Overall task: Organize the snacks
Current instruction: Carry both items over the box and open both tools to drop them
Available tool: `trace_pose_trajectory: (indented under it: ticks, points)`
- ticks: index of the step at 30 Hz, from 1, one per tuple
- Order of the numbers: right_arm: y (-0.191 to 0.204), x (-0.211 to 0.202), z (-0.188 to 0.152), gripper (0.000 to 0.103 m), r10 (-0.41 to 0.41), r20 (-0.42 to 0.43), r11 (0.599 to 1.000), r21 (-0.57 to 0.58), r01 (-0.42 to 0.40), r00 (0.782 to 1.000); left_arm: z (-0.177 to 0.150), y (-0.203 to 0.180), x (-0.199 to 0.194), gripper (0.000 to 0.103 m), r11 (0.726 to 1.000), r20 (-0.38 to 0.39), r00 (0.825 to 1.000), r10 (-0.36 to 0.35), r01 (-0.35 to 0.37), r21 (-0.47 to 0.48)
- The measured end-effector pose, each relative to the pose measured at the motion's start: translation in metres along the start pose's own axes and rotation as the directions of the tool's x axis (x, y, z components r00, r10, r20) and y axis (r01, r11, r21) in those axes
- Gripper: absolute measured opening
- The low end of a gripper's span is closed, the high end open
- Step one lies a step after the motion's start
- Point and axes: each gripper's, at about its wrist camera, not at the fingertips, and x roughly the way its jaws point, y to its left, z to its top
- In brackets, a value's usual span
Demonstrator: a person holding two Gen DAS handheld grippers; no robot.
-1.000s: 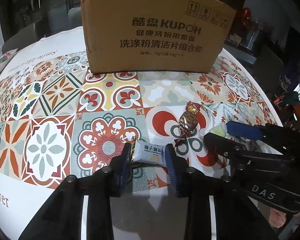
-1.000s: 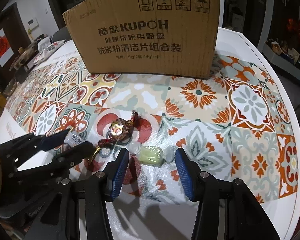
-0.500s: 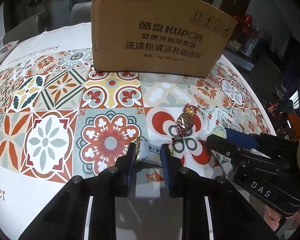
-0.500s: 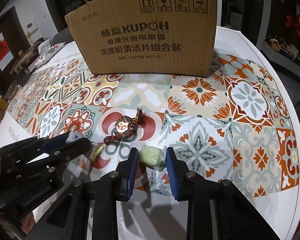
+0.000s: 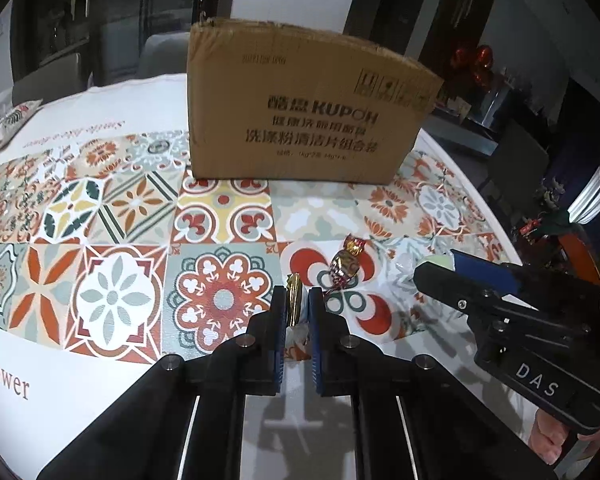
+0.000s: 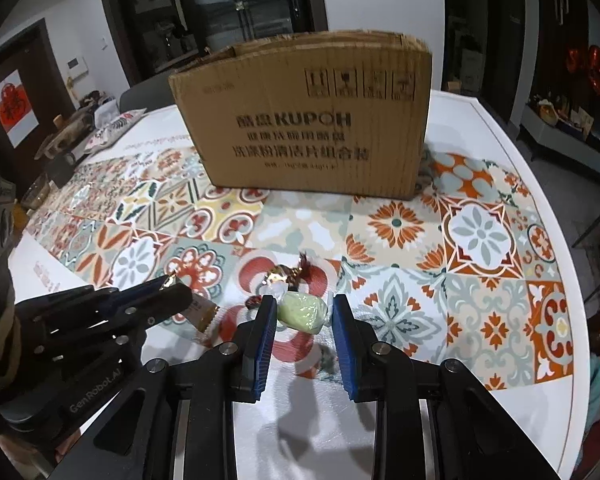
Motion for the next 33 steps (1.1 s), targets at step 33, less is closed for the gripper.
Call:
trace_pose_trajectory:
  ticks: [33]
  points:
    - [0.017,-0.090,0.063,0.030,0.005,0.266,0.999,-0.040,0.006,0.964,0.077,-0.013,-0.104,0.012,0.996,0.312,0.950,-0.022,-0.006,0.086]
